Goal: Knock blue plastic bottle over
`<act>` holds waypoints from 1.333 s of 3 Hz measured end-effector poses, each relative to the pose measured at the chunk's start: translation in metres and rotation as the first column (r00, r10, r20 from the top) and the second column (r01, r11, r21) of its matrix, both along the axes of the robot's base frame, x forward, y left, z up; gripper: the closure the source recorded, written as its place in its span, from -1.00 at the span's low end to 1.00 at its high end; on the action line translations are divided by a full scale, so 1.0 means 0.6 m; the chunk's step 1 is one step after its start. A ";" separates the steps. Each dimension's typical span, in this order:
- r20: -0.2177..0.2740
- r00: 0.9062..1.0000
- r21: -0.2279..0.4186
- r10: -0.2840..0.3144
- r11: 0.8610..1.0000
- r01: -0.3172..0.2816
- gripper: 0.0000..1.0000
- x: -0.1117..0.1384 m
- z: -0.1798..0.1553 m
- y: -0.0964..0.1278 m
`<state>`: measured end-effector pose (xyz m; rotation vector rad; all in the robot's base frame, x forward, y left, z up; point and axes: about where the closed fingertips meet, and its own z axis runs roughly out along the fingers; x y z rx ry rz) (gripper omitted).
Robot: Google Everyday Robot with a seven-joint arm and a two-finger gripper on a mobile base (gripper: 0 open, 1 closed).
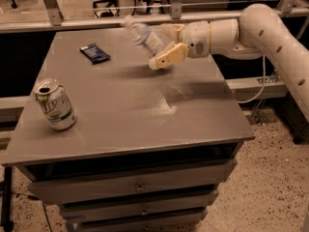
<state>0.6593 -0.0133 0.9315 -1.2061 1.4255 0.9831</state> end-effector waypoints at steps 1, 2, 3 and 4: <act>-0.036 0.999 0.014 0.030 0.999 -0.029 -1.00 -0.031 -0.015 0.014; -0.041 0.998 0.012 0.041 0.999 -0.041 -1.00 -0.045 -0.021 0.014; -0.020 0.999 -0.013 0.031 0.999 -0.031 -1.00 -0.047 -0.021 -0.011; 0.028 0.999 -0.071 0.018 0.997 -0.016 -1.00 -0.034 -0.014 -0.072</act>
Offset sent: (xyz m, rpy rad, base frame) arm -0.0360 0.0016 -0.0174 0.0068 0.0459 0.0422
